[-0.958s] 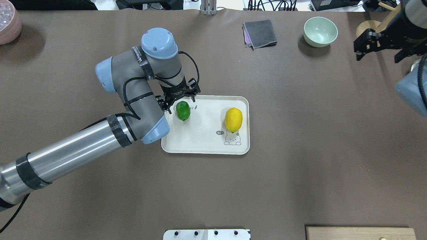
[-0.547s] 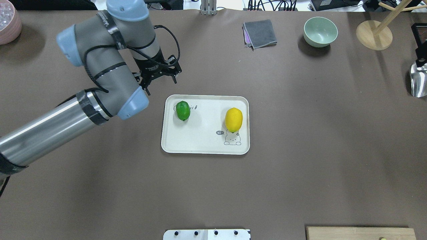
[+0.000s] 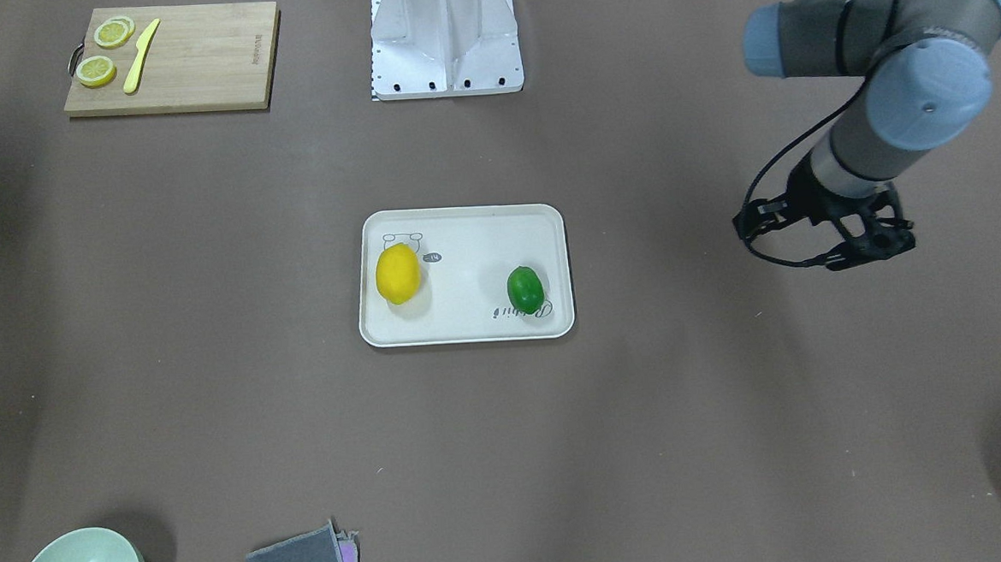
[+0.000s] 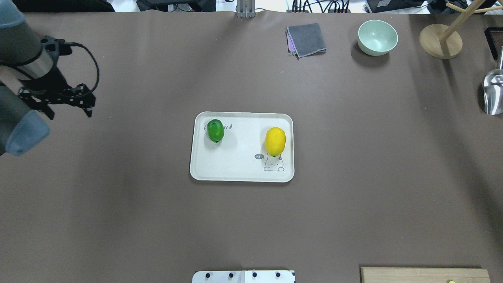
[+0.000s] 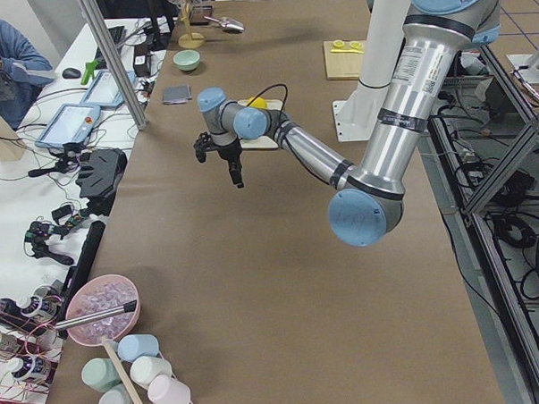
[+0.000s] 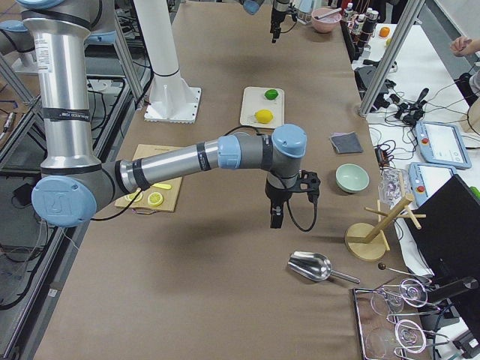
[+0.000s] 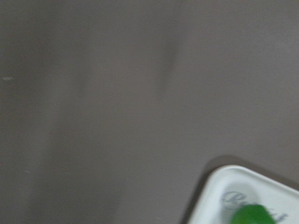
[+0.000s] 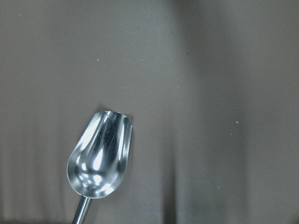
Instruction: Place all lemons on tray
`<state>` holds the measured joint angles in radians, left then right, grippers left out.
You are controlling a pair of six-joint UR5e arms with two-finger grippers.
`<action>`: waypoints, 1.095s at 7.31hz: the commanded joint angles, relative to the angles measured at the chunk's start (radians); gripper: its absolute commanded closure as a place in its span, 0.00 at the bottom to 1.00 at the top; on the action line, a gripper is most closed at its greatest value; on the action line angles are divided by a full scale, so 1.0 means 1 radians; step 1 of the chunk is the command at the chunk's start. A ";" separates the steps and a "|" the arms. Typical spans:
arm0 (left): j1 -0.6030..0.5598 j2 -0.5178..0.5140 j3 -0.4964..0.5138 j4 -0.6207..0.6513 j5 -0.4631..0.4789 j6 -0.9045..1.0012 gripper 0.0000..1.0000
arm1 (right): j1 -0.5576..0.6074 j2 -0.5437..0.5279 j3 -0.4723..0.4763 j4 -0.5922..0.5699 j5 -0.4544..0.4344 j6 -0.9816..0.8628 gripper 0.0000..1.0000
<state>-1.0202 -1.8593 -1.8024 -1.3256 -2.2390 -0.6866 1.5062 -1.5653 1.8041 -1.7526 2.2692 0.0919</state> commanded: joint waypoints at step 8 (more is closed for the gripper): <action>-0.709 0.411 0.021 0.089 0.000 0.892 0.02 | 0.042 -0.071 -0.072 0.127 0.053 -0.030 0.00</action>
<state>-1.6386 -1.4576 -1.7925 -1.2794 -2.2874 0.1183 1.5476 -1.6366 1.7353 -1.6261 2.3227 0.0636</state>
